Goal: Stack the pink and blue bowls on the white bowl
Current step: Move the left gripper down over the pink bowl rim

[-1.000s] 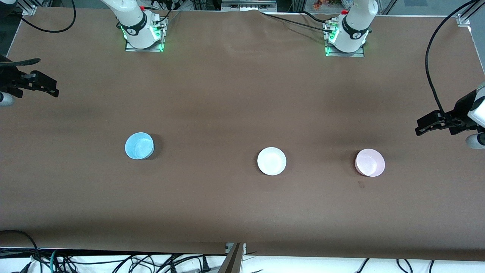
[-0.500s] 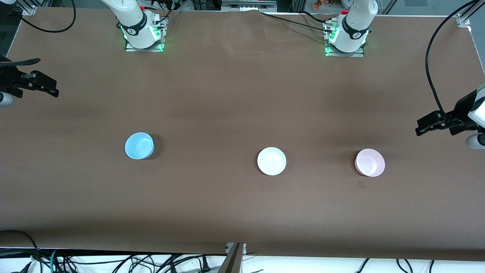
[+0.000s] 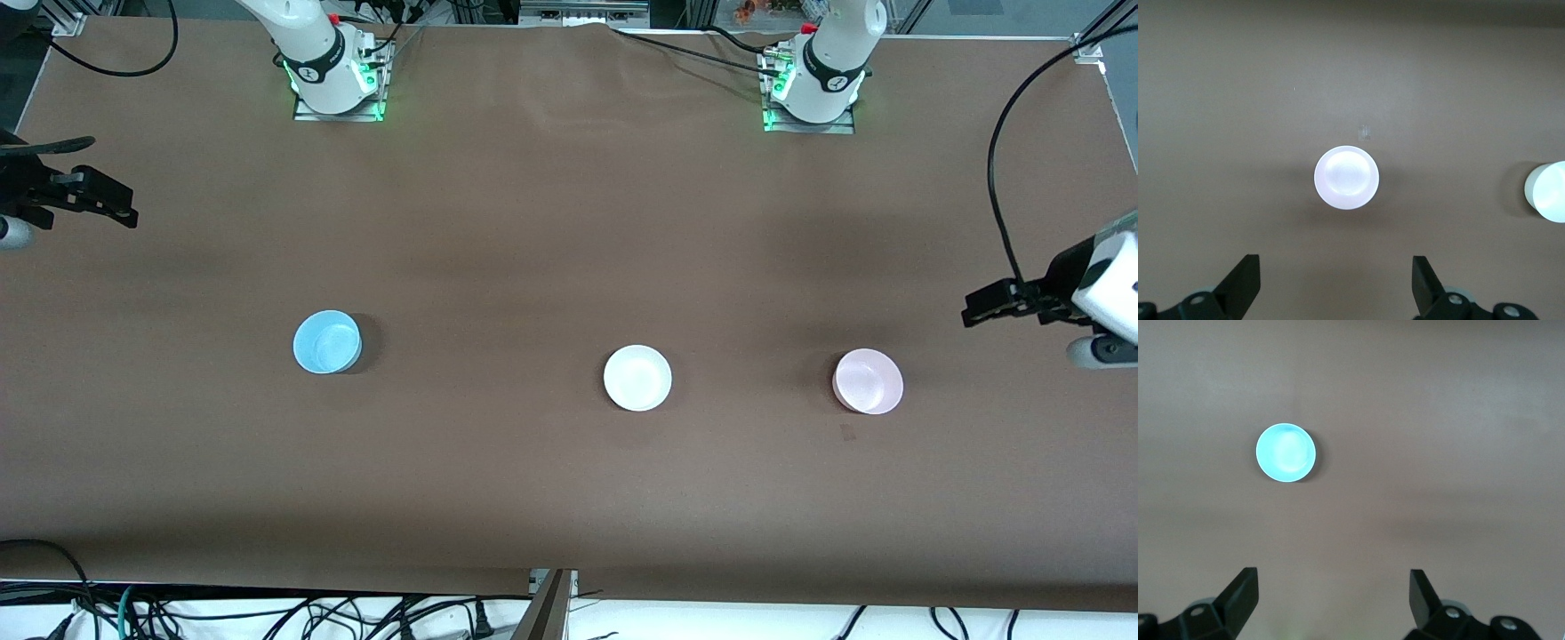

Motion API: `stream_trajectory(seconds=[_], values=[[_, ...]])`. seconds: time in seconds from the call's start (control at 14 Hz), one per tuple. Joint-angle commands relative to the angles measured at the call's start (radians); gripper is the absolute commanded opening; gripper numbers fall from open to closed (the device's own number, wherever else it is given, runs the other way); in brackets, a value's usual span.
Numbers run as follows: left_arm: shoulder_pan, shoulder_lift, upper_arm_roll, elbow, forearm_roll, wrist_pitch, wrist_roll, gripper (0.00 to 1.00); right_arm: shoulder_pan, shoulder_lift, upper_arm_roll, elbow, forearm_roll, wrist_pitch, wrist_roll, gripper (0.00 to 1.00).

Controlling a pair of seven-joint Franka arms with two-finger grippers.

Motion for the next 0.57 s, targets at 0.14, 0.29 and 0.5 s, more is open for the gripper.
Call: stream_trajectory(seconds=[0.14,0.29,0.5], values=[[0.057,0.015,-0.004,-0.187,0.003,0.229,0.028,1.0,-0.002,0.003,0.004,0.015,-0.009,-0.003,-0.003,1.0],[0.074,0.061,-0.004,-0.196,0.012,0.251,0.043,1.0,0.0,0.003,0.004,0.015,-0.009,-0.003,-0.003,1.0],[0.074,0.115,-0.001,-0.224,0.018,0.313,0.057,1.0,-0.002,0.003,0.004,0.015,-0.009,-0.003,-0.003,1.0]])
